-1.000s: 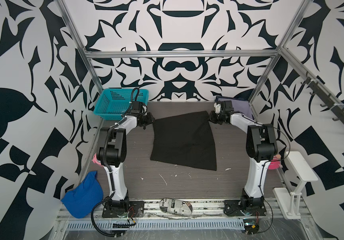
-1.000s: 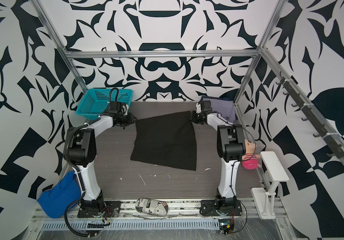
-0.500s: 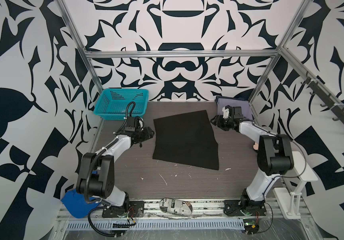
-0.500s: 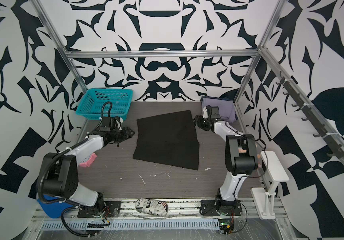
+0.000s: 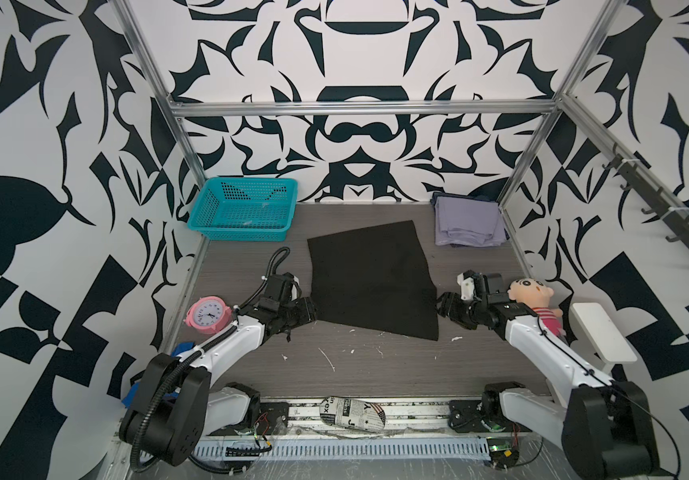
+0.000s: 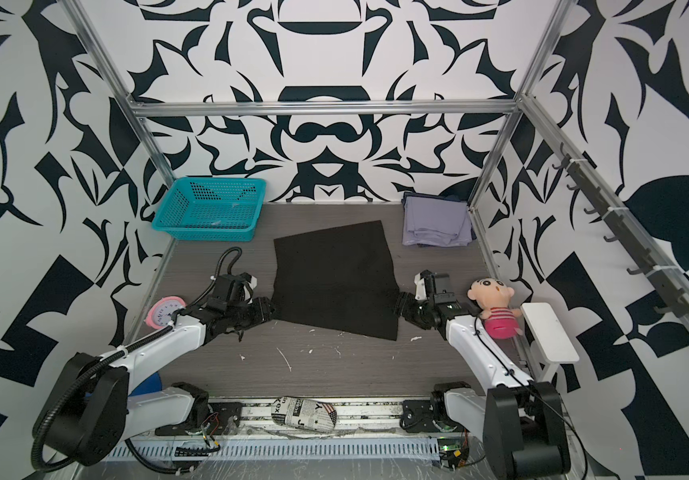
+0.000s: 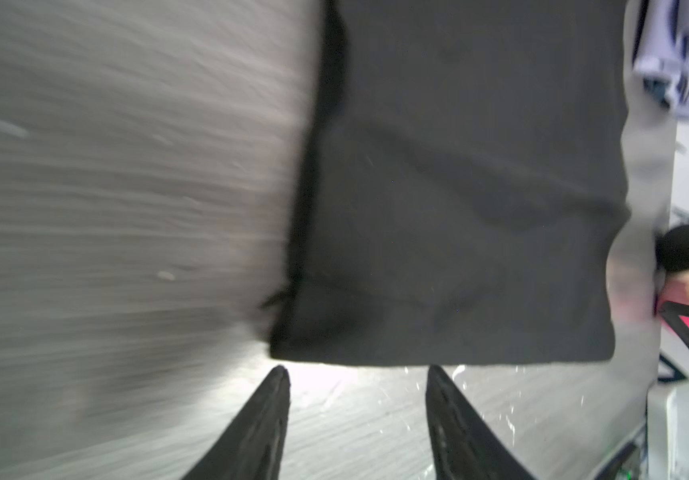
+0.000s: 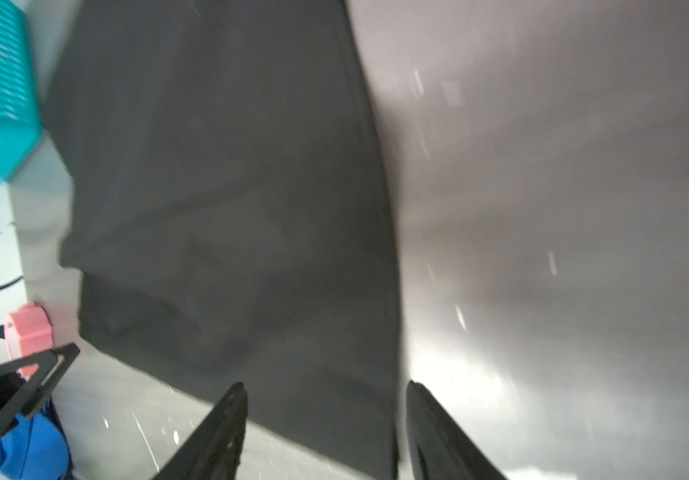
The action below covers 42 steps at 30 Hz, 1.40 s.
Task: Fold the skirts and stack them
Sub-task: 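Grasp the black skirt's near edge corners with both grippers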
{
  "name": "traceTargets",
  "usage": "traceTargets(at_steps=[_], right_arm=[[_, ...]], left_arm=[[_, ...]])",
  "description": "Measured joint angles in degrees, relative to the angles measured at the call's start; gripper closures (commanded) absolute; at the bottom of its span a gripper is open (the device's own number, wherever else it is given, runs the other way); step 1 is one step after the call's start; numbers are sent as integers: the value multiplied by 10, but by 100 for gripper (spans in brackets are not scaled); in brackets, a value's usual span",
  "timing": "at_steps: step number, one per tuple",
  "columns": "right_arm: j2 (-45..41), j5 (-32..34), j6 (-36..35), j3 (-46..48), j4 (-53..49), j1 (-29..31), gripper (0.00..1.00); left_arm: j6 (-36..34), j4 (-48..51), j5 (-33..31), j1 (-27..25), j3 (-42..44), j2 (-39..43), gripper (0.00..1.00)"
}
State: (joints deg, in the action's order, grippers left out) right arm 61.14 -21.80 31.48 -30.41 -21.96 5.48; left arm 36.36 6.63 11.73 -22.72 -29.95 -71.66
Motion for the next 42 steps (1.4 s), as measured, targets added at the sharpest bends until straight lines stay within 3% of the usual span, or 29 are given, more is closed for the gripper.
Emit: traceTargets(at_steps=[8, 13, 17, 20, 22, 27, 31, 36, 42], right_arm=[[18, -17, 0, 28, -26, 0, 28], [44, -38, 1, 39, -23, 2, 28], [68, -67, 1, 40, 10, 6, 34], [80, -80, 4, 42, 32, 10, 42], [83, -85, 6, 46, 40, 13, 47], [96, -99, 17, 57, 58, 14, 93], [106, -110, 26, 59, 66, 15, 97], [80, -116, 32, 49, 51, 16, 100], [35, -122, 33, -27, 19, 16, 100]], left_arm=[[4, -31, -18, -1, -3, -55, 44], [13, -6, -56, -1, -2, -22, 26], [17, -12, -80, 0, 3, 12, 28], [24, -18, -80, 2, 4, -9, 36], [28, -29, -78, 2, 4, -38, 48], [39, -83, -68, 2, 4, -85, 79], [42, -102, -58, 2, 4, -99, 100], [48, -80, -55, 2, 4, -75, 100], [47, 6, -79, 3, -24, 50, 100]])
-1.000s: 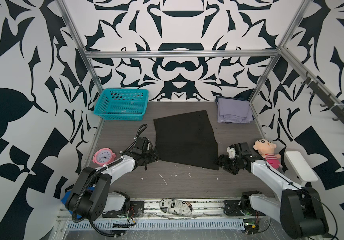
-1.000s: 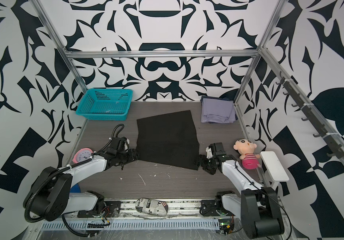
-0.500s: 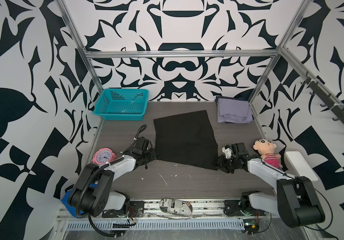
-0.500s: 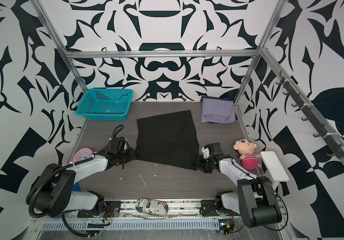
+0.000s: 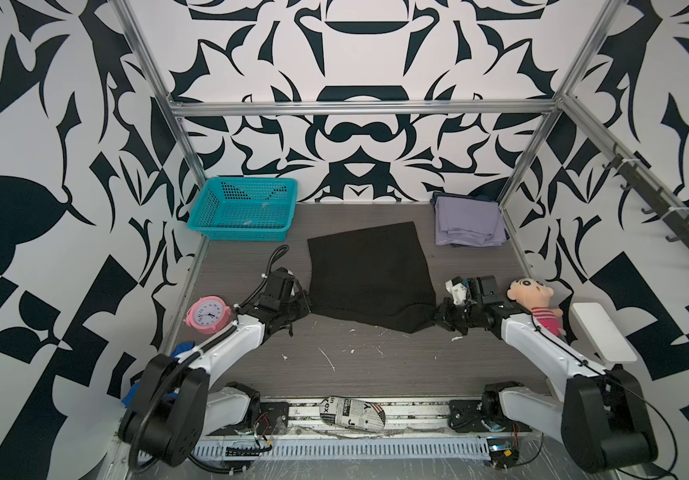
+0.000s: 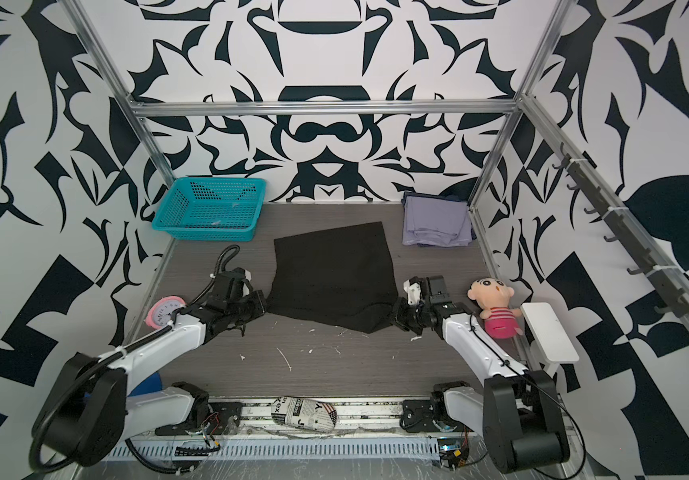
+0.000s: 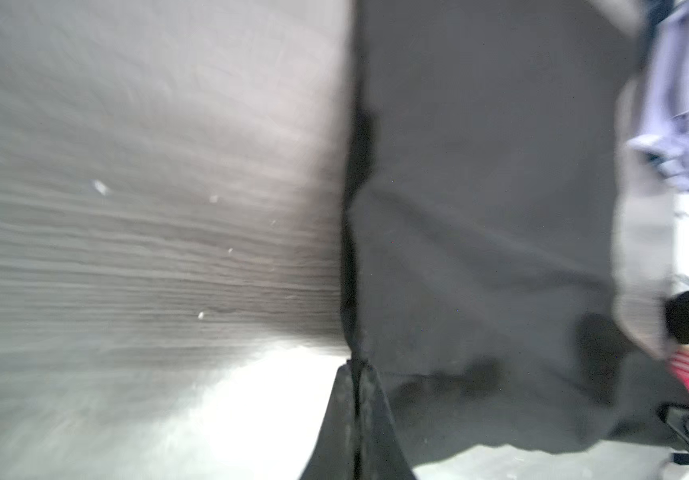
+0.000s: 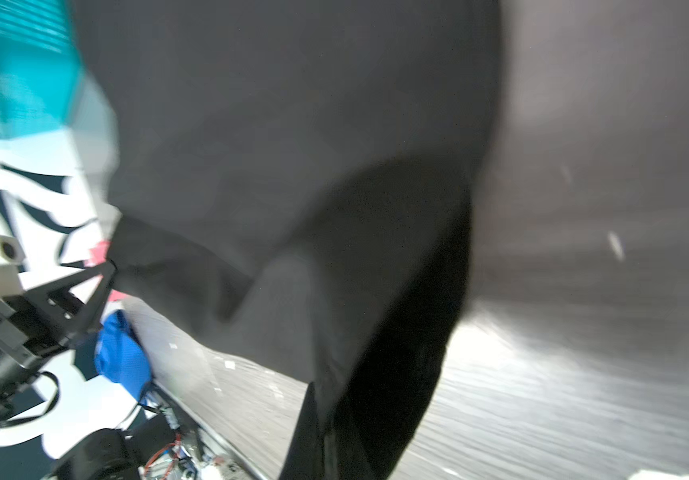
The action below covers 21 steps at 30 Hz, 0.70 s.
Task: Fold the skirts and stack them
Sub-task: 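Grasp the black skirt's near edge corners with both grippers, then lift the near edge with both grippers and fold it toward the far edge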
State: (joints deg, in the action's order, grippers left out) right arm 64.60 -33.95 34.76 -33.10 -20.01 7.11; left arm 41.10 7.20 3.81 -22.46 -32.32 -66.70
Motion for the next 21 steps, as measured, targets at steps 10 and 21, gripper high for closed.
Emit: traceTargets(at_steps=[10, 21], right_arm=[[-7, 5, -36, -185, -94, 0, 100], [-8, 4, -111, -398, -140, -16, 100]], left_arm=[[-25, 195, -31, 17, -180, 41, 100], [-74, 335, -13, 61, -412, 57, 100]])
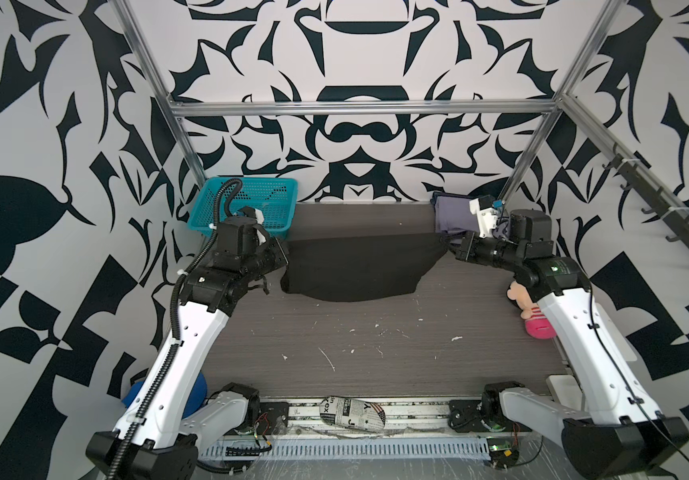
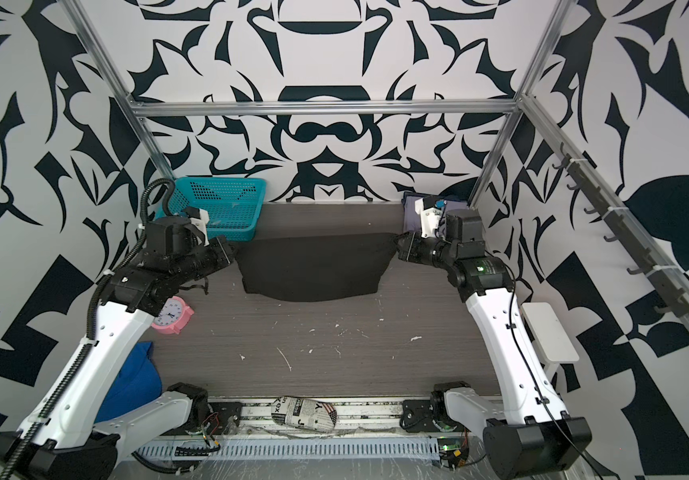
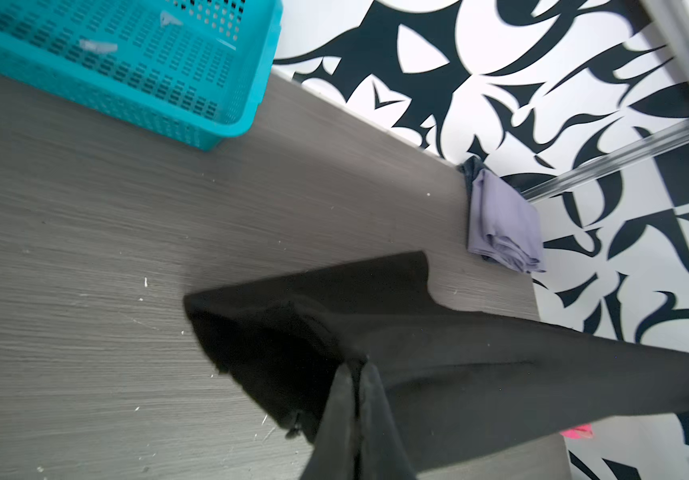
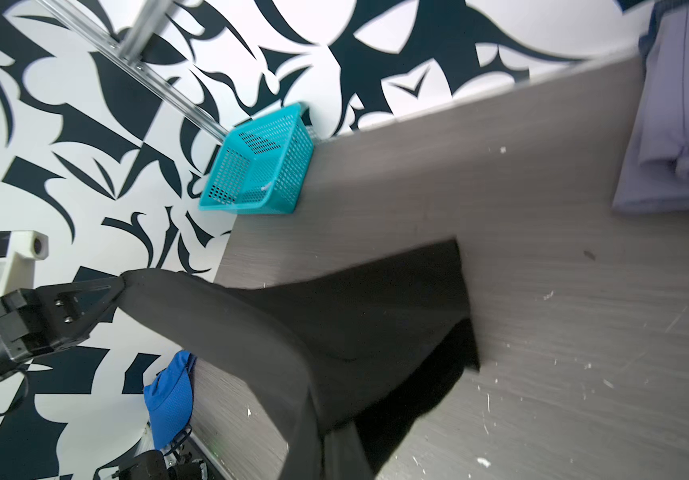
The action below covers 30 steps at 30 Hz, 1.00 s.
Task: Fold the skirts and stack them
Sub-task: 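Lift the near edge with both grippers and fold it toward the far edge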
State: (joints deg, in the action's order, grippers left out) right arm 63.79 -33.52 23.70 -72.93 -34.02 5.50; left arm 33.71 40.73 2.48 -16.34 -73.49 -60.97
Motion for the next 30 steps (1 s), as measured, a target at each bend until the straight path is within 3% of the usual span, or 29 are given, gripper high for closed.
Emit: traceTargets(at_steps=[14, 22, 26, 30], right_arm=[[-54, 5, -25, -42, -57, -10, 100], [-37, 23, -24, -79, -21, -12, 100], [22, 31, -10, -97, 21, -13, 100], [110, 40, 8, -127, 75, -16, 100]], left_arm=[[-6, 50, 64, 3, -42, 2, 100], [-10, 47, 76, 3, -102, -8, 100], [-27, 22, 77, 11, -123, -69, 100], [-46, -24, 91, 30, -176, -196, 100]])
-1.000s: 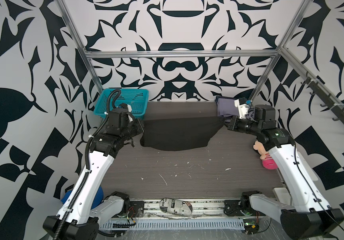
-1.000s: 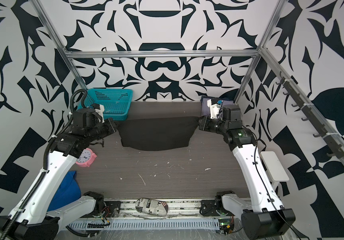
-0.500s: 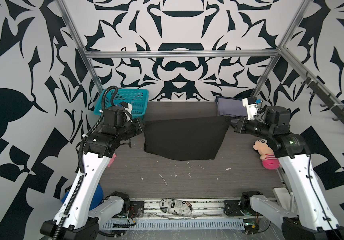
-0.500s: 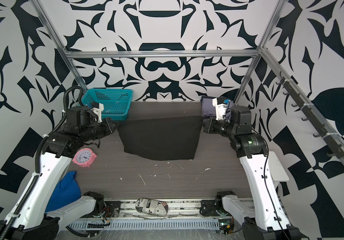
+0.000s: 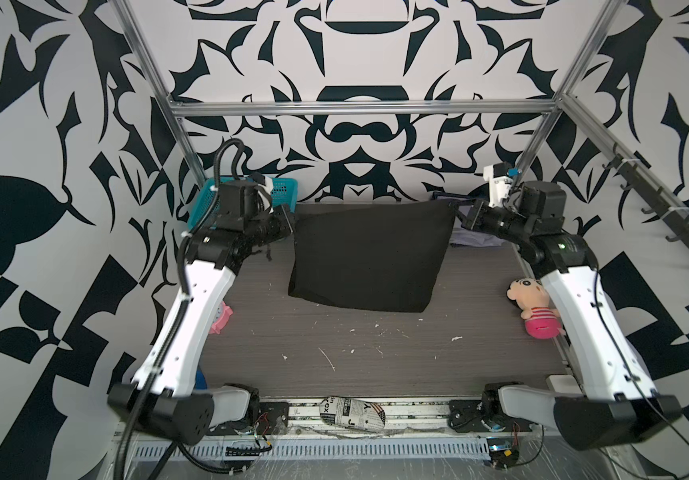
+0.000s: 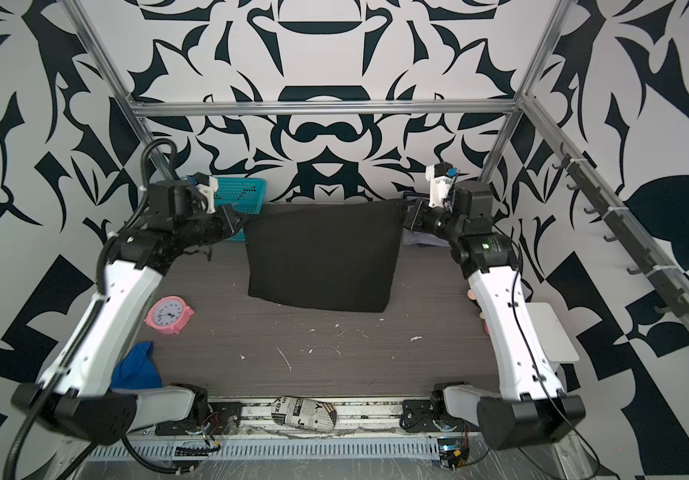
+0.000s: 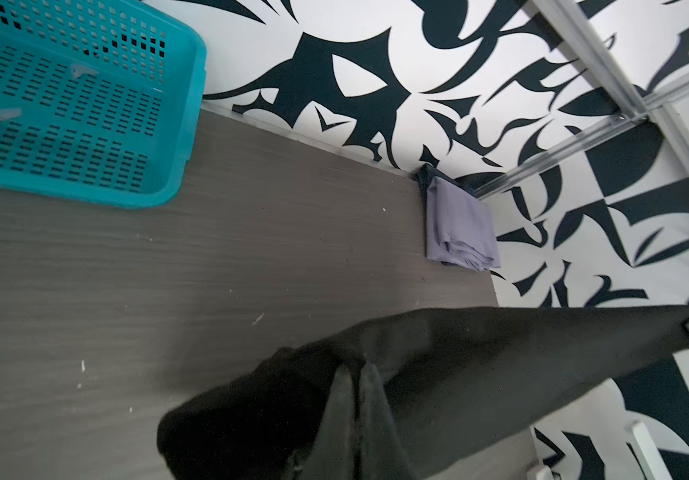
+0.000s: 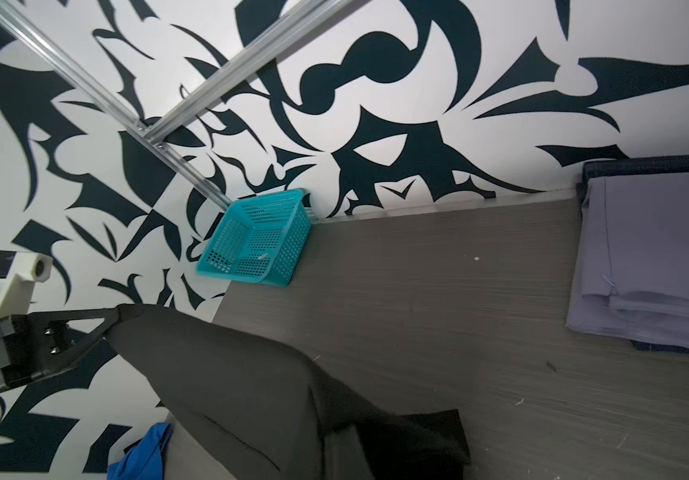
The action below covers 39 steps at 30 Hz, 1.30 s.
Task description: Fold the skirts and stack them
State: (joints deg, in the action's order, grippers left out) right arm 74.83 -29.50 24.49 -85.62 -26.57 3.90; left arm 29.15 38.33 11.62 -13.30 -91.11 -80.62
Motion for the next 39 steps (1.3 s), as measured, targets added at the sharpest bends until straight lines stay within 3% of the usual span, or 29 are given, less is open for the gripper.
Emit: traceTargets(at_steps=[6, 13, 19, 24, 26, 27, 29, 31, 33, 36, 39], right_arm=[[113, 2, 11, -90, 35, -2, 100], [107, 1, 12, -120, 58, -2, 100], [27, -17, 27, -35, 111, -2, 100], [-104, -45, 55, 215, 196, 17, 100], [-153, -56, 61, 336, 211, 29, 88], [-177, -63, 66, 402, 209, 33, 75], [-212, -73, 77, 497, 173, 37, 53], [-252, -78, 87, 566, 118, 37, 45], [-308, -79, 91, 588, 53, 37, 33], [-364, -78, 86, 552, 19, 38, 31], [-352, -86, 78, 487, 25, 37, 30]], left_arm=[[-28, -21, 33, 17, -154, -170, 100], [-40, -70, 54, 18, -166, -148, 100], [-45, -159, 52, 18, 45, -3, 100], [-41, -249, 45, 17, 303, 114, 100], [-30, -272, 42, 18, 405, 138, 88], [-21, -279, 43, 18, 455, 144, 79], [1, -284, 44, 17, 540, 152, 72], [24, -278, 46, 15, 611, 176, 57], [48, -260, 45, 13, 660, 232, 28], [73, -239, 36, 10, 669, 343, 27], [76, -227, 23, 10, 639, 404, 29]])
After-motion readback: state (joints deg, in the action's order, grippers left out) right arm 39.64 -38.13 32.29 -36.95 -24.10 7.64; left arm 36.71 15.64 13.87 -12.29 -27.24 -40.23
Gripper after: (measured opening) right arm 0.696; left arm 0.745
